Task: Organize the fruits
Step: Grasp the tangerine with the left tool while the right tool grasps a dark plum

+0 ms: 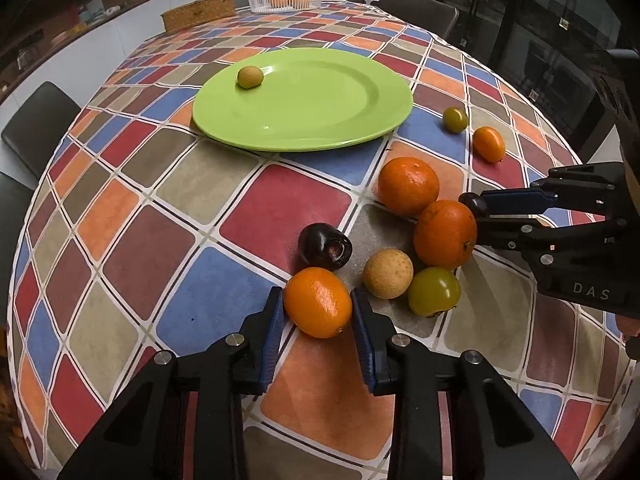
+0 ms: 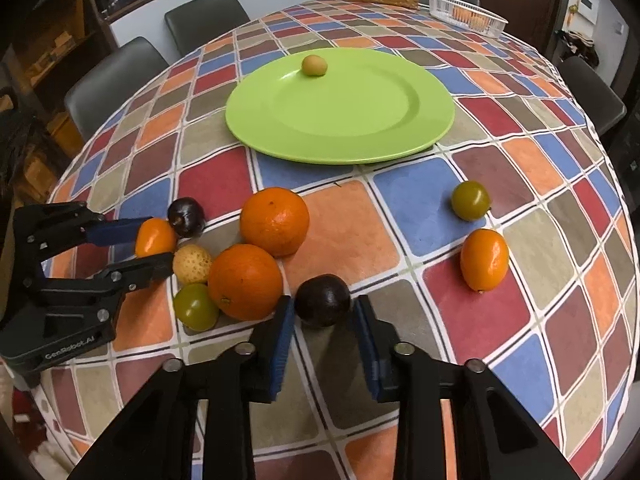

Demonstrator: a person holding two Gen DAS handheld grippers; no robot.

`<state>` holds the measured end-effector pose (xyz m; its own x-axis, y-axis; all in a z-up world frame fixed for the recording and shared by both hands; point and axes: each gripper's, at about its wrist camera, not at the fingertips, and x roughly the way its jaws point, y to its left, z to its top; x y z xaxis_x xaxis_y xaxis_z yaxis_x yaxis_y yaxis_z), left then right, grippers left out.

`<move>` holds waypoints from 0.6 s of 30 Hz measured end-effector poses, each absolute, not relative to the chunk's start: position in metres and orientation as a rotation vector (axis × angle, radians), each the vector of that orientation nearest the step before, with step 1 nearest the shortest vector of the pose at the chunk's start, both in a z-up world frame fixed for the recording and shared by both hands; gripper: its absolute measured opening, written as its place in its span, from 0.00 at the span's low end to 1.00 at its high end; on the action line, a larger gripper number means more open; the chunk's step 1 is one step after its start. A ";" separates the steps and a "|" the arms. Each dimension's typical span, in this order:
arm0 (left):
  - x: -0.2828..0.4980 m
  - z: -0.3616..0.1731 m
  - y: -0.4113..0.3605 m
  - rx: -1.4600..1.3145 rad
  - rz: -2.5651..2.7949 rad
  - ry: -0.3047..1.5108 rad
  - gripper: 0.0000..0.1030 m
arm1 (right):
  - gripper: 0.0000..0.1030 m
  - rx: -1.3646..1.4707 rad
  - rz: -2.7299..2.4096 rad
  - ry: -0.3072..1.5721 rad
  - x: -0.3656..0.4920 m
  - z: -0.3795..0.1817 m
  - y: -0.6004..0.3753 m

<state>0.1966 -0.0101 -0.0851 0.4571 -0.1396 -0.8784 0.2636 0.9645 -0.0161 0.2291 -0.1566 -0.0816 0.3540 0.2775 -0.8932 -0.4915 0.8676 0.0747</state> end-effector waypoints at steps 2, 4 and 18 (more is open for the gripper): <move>0.194 -0.084 -0.009 0.127 -0.246 1.063 0.32 | 0.28 -0.221 0.502 1.098 0.228 -0.082 -0.157; 0.193 -0.082 -0.009 0.120 -0.244 1.054 0.32 | 0.28 -0.218 0.496 1.093 0.227 -0.081 -0.157; 0.173 -0.043 -0.010 0.085 -0.255 0.947 0.31 | 0.28 -0.205 0.494 0.977 0.209 -0.039 -0.160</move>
<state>0.1730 -0.0097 -0.0426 0.5563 -0.1784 -0.8116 0.2529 0.9667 -0.0392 0.2086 -0.1599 -0.0394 0.4600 0.3073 -0.8331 -0.4879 0.8714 0.0520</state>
